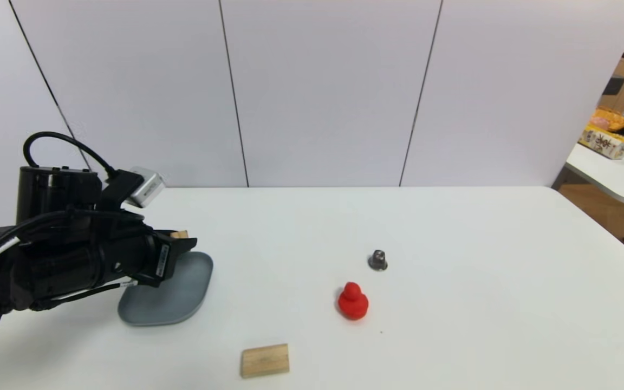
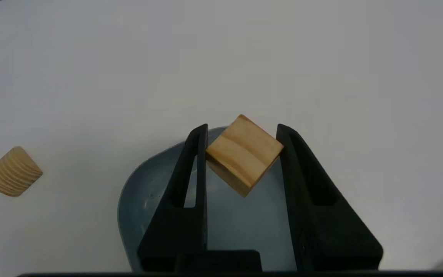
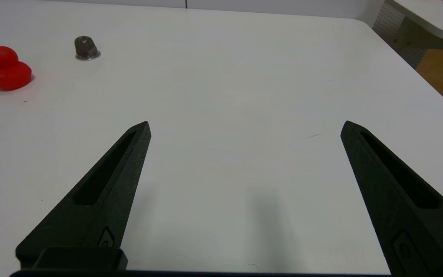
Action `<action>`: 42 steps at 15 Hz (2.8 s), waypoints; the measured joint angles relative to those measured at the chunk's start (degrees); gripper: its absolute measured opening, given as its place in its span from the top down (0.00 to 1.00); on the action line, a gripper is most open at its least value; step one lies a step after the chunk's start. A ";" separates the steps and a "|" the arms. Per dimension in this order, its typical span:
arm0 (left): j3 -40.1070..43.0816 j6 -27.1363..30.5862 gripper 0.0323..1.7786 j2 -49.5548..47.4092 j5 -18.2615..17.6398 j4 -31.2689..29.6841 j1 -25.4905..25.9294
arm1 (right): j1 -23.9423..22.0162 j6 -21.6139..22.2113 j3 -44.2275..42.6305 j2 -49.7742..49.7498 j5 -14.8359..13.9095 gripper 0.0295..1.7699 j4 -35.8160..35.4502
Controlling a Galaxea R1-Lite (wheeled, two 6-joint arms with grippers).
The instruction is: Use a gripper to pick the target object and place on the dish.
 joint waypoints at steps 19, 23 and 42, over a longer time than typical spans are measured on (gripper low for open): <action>10.62 -3.50 0.61 8.20 -0.09 -11.96 0.16 | 0.00 0.00 0.00 0.00 0.00 0.03 -0.01; 10.14 -3.55 0.38 8.12 -0.09 -11.96 0.16 | 0.00 0.00 0.00 0.00 0.02 0.03 -0.01; 18.90 -2.06 0.07 -39.92 1.77 -5.42 0.72 | 0.00 0.00 0.00 0.00 0.02 0.03 -0.01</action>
